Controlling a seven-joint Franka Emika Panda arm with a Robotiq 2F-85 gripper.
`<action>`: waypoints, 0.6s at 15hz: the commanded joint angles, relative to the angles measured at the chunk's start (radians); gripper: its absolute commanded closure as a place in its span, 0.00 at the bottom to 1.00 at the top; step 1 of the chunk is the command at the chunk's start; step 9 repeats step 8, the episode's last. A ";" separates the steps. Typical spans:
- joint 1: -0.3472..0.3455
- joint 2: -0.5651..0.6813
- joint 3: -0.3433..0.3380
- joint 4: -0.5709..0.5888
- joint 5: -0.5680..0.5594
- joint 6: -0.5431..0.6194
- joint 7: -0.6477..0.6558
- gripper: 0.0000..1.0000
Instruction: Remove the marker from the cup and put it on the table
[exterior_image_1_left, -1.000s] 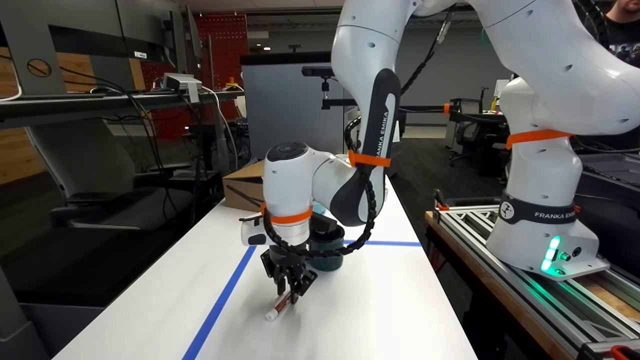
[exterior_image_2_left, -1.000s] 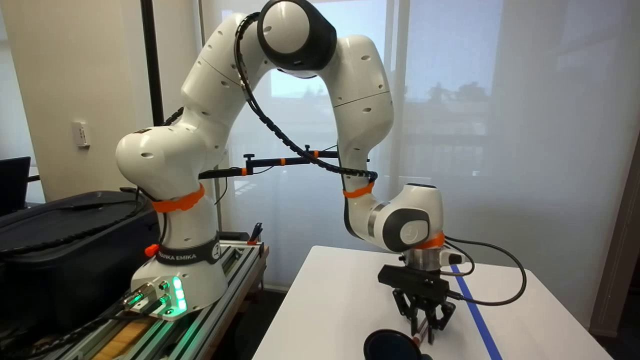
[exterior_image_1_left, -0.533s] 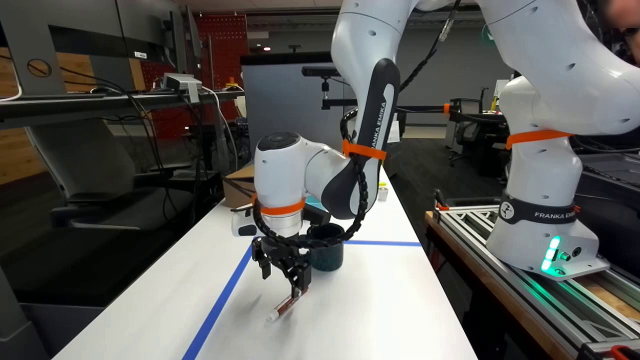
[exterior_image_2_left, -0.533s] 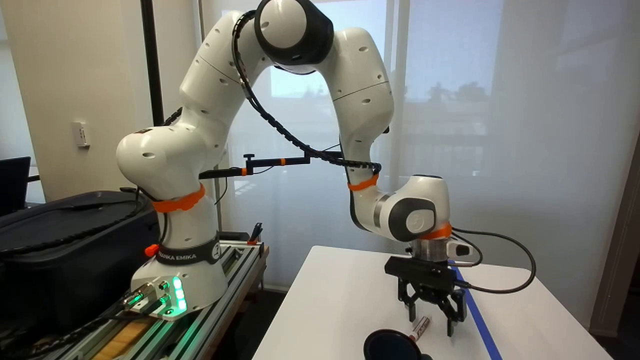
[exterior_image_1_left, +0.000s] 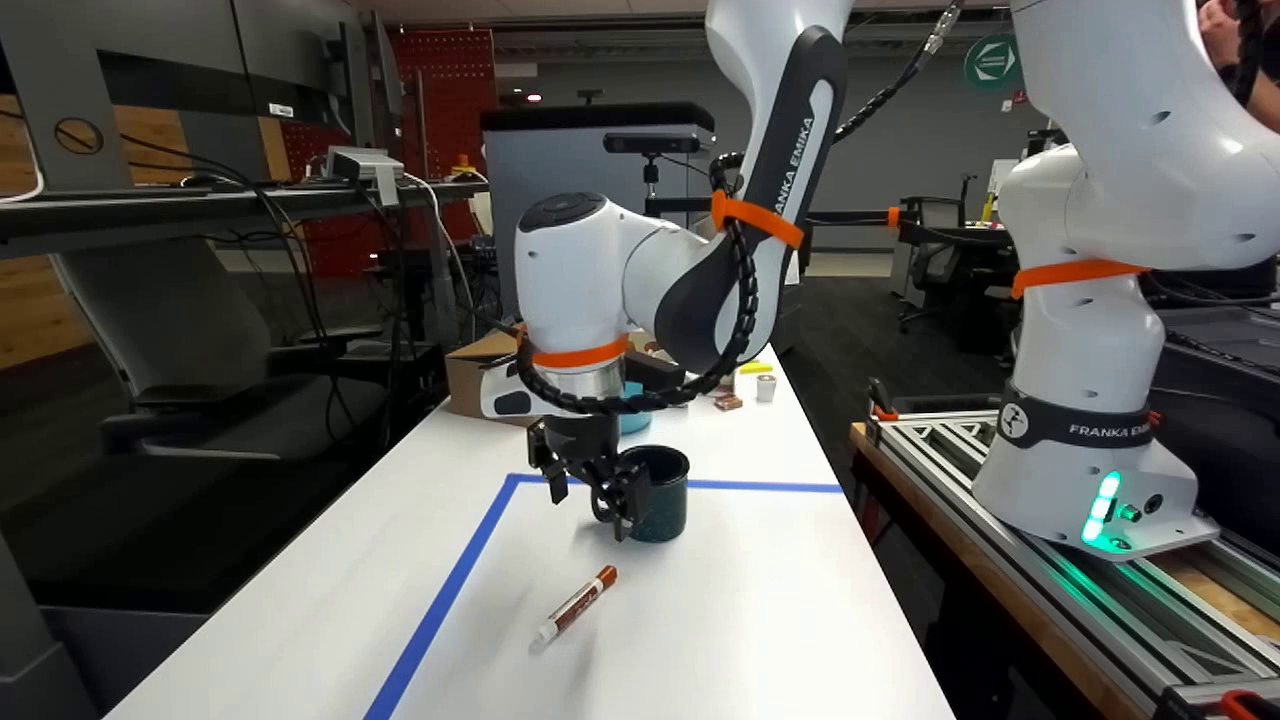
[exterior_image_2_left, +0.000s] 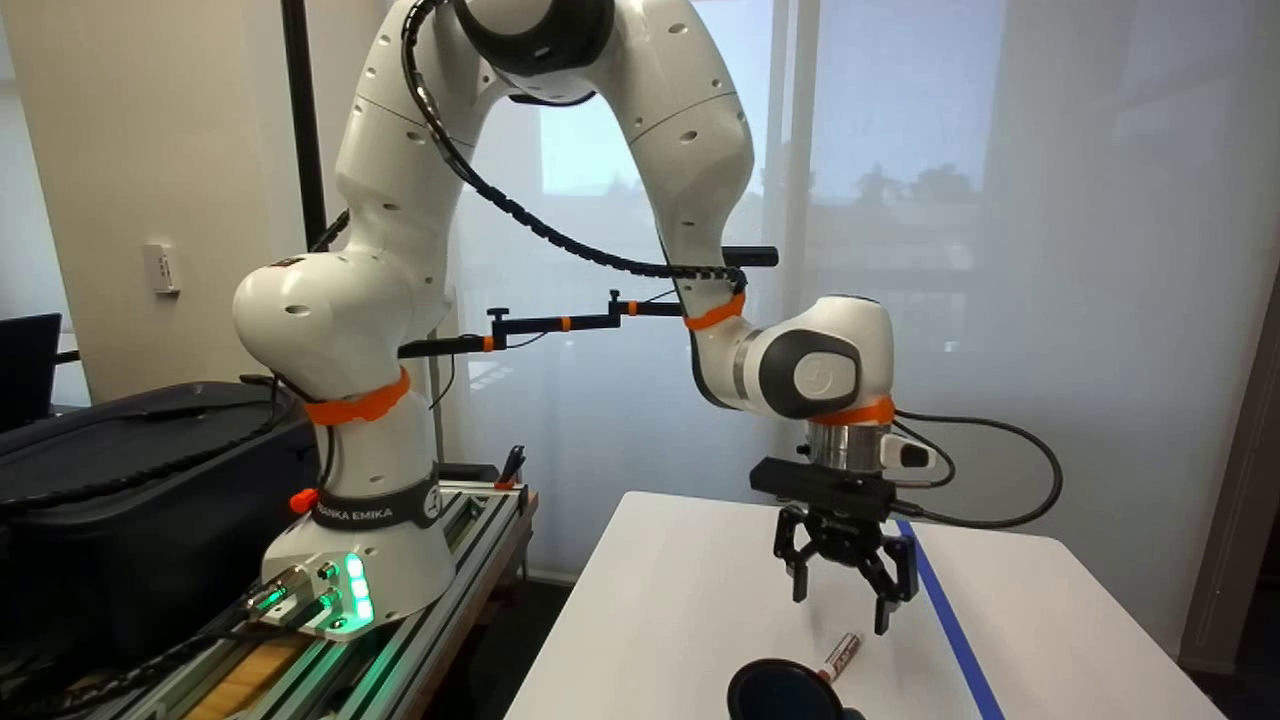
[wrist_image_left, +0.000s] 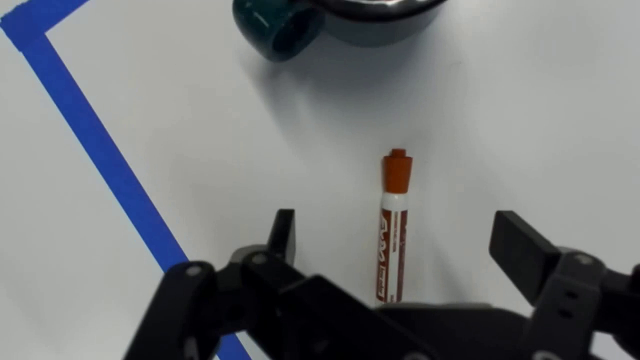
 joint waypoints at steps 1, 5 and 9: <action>0.007 -0.019 -0.008 -0.016 0.022 0.000 -0.024 0.00; -0.001 -0.043 -0.005 -0.038 0.029 0.000 -0.038 0.00; -0.001 -0.043 -0.004 -0.039 0.030 0.000 -0.039 0.00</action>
